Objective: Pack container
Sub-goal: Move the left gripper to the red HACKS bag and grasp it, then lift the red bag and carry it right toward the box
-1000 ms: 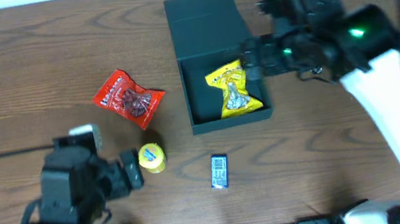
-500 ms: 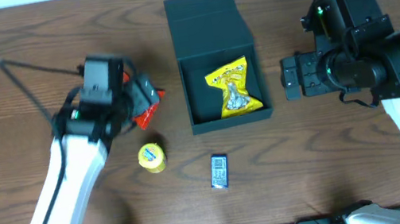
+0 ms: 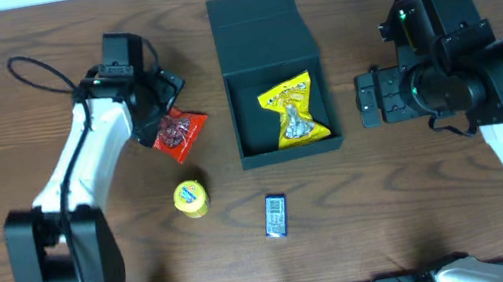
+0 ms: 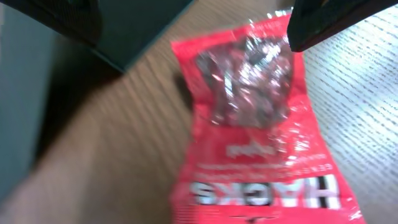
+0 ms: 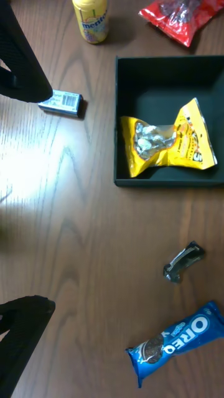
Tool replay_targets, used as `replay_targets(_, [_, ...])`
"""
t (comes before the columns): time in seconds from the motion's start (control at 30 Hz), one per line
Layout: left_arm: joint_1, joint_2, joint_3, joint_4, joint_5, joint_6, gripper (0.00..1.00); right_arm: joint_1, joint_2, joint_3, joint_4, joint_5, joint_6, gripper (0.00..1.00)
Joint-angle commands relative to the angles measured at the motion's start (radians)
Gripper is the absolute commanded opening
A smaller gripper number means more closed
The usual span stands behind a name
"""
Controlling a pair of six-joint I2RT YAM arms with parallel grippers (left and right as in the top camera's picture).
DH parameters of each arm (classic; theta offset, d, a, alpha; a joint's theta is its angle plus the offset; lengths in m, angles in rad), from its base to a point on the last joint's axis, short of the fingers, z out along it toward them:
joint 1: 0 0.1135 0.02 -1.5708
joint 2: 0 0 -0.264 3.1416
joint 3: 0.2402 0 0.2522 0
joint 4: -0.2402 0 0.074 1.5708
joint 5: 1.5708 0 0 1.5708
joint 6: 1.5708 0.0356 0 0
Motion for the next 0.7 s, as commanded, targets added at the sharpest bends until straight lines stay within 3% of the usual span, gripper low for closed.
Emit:
replay_targets(0.0, [0.028, 0.043, 0.015, 0.001, 0.045, -0.05, 0.95, -0.008, -0.006, 0.006, -0.001, 0.014, -0.021, 0.99])
replay_targets(0.67, [0.024, 0.164, 0.014, 0.029, 0.034, -0.049, 0.95, -0.008, -0.006, -0.093, 0.071, 0.018, -0.036, 0.99])
